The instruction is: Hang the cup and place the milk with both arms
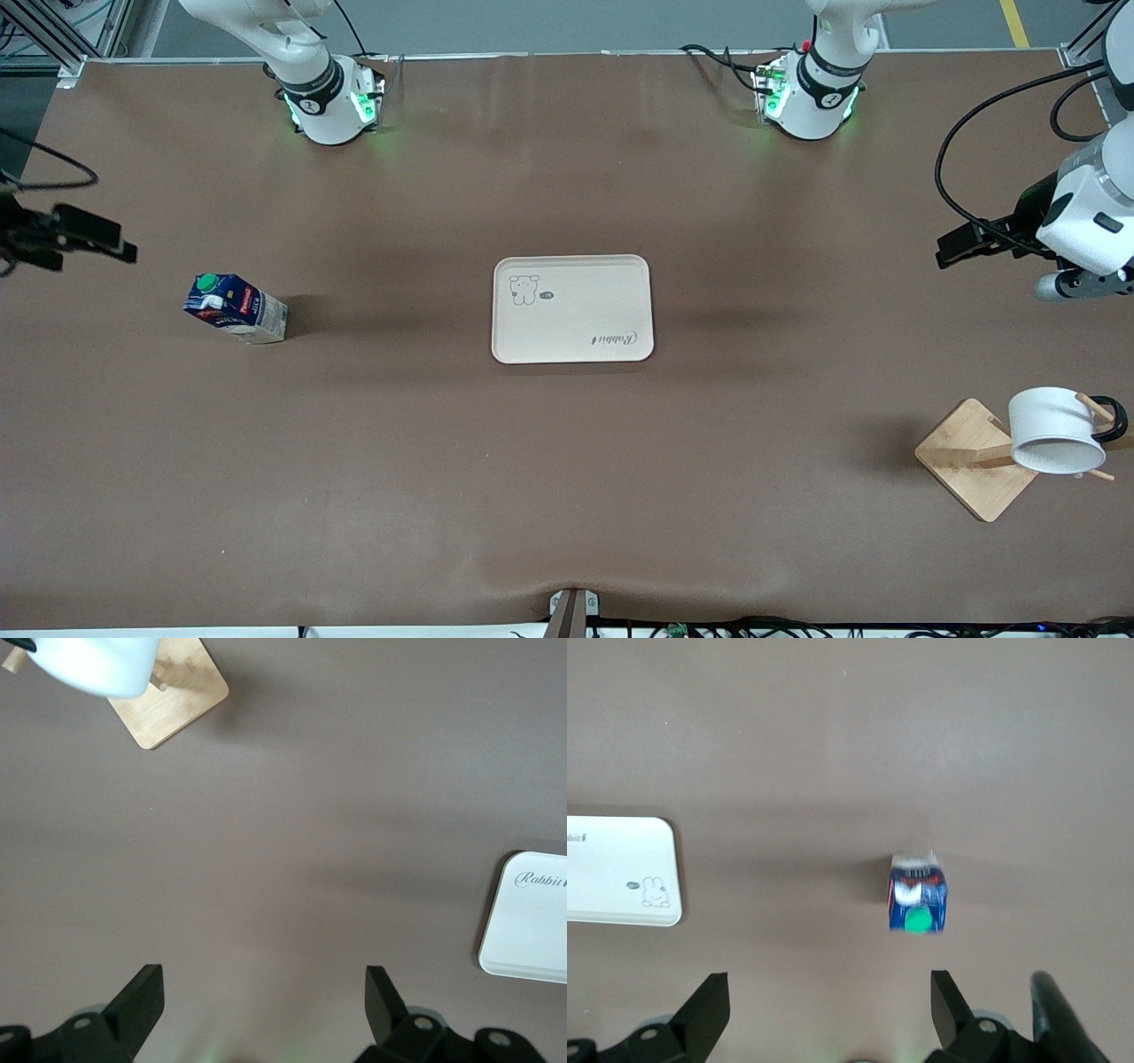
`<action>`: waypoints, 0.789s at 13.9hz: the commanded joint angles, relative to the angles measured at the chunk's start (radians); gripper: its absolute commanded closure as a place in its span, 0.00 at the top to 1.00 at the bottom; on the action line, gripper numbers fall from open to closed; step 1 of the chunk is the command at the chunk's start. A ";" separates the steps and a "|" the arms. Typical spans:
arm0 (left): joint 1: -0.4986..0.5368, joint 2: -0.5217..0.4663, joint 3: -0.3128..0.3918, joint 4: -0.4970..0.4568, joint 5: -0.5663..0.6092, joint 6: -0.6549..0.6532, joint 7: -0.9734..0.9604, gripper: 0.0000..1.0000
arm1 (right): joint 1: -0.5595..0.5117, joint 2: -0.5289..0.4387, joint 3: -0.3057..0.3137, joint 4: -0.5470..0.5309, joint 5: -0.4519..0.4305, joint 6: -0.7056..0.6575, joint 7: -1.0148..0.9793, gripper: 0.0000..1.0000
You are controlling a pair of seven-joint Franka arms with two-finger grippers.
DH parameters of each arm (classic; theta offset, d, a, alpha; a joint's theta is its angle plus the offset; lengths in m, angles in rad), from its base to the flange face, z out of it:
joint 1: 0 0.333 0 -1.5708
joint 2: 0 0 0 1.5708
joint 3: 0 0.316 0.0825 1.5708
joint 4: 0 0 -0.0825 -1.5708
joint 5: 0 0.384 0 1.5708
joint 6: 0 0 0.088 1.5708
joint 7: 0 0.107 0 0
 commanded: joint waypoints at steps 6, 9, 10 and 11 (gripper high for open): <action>-0.004 -0.068 0.008 0.016 0.003 -0.002 0.134 1.00 | -0.028 -0.229 0.059 -0.253 -0.045 0.006 0.054 1.00; -0.032 -0.134 0.010 -0.047 0.005 -0.002 0.130 1.00 | -0.025 -0.243 0.079 -0.283 -0.072 0.011 0.099 1.00; -0.043 -0.154 0.010 -0.070 0.005 -0.002 0.130 1.00 | -0.021 -0.243 0.081 -0.281 -0.077 0.012 0.119 1.00; -0.046 -0.163 0.010 -0.082 0.005 -0.004 0.128 1.00 | -0.018 -0.242 0.084 -0.278 -0.089 0.012 0.140 1.00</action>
